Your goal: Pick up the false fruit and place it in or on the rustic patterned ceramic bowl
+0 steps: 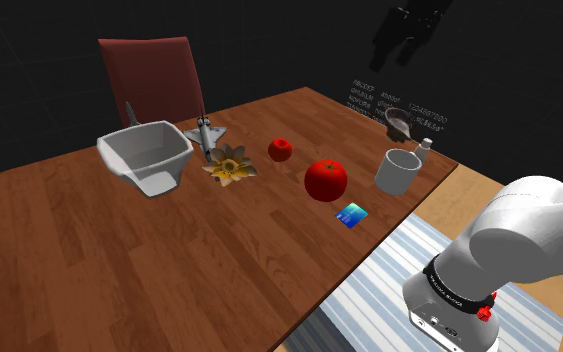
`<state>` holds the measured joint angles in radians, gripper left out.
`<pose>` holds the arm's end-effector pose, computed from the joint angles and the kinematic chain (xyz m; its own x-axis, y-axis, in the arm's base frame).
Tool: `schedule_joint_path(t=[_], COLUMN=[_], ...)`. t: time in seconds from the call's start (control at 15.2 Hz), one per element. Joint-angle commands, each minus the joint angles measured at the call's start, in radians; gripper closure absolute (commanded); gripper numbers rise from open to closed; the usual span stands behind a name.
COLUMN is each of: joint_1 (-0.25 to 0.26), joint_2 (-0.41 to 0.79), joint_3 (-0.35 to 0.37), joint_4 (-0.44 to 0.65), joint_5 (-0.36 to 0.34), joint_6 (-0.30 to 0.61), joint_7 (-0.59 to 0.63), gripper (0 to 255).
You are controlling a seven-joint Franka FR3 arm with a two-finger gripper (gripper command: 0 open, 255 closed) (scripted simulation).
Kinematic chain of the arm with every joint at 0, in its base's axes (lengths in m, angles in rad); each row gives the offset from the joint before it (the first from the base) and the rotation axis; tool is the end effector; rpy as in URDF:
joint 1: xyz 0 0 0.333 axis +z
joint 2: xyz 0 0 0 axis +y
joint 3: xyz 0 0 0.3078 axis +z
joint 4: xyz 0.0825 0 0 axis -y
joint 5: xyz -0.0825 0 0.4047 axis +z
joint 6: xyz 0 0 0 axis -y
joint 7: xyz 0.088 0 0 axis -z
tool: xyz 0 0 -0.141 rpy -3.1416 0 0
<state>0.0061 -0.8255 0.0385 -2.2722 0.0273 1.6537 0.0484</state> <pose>0.3358 0.0224 0.6141 0.9787 -0.0133 0.2049 -0.0118 -0.9999 -0.0087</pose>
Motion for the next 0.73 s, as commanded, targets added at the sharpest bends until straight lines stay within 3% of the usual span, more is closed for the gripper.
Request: schedule_joint_path(t=[0.0,0.66], joint_1=[0.0,-0.006], joint_2=[0.0,0.289], joint_3=[0.0,0.086], joint_4=[0.0,-0.024], joint_5=[0.0,-0.023], joint_6=[0.0,0.257], joint_7=[0.0,0.069], gripper=[0,0])
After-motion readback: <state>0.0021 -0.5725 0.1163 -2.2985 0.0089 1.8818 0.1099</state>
